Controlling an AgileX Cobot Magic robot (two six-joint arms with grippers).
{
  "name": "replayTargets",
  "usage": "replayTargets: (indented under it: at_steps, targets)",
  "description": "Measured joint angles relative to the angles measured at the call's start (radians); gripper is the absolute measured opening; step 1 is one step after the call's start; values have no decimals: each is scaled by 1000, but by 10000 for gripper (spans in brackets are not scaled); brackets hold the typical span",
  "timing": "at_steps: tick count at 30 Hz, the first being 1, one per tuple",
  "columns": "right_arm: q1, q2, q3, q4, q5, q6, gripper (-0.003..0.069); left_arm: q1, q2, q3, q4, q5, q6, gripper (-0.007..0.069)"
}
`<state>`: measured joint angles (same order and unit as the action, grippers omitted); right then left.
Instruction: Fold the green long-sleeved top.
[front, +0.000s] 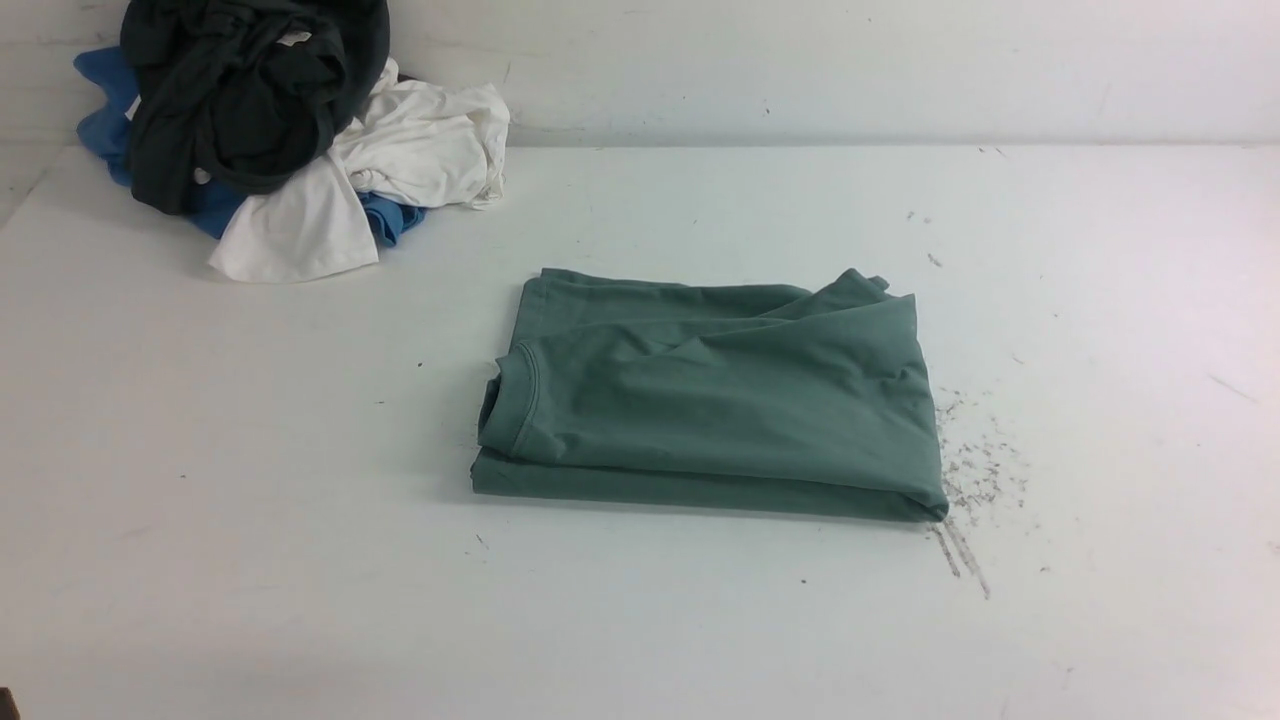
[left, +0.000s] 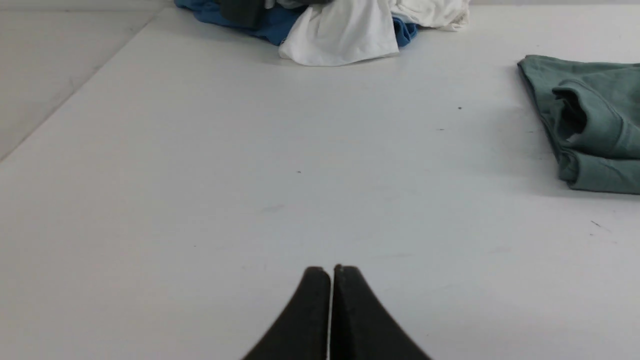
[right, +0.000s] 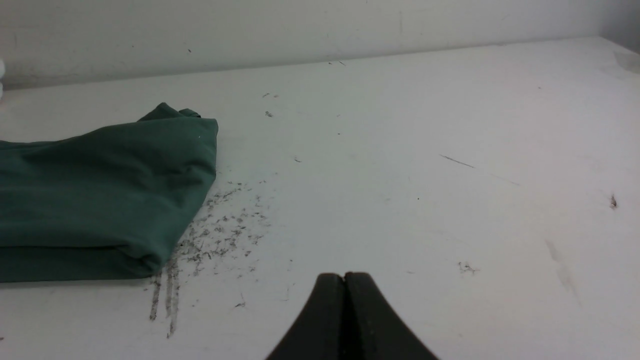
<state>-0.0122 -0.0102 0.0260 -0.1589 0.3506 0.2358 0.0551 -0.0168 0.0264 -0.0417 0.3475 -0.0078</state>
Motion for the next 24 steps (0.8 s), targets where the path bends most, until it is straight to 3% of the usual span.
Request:
replayTargets:
  at_steps: [24]
  targets:
    - [0, 0, 0, 0, 0, 0, -15, -20, 0, -1, -4, 8, 62, -7]
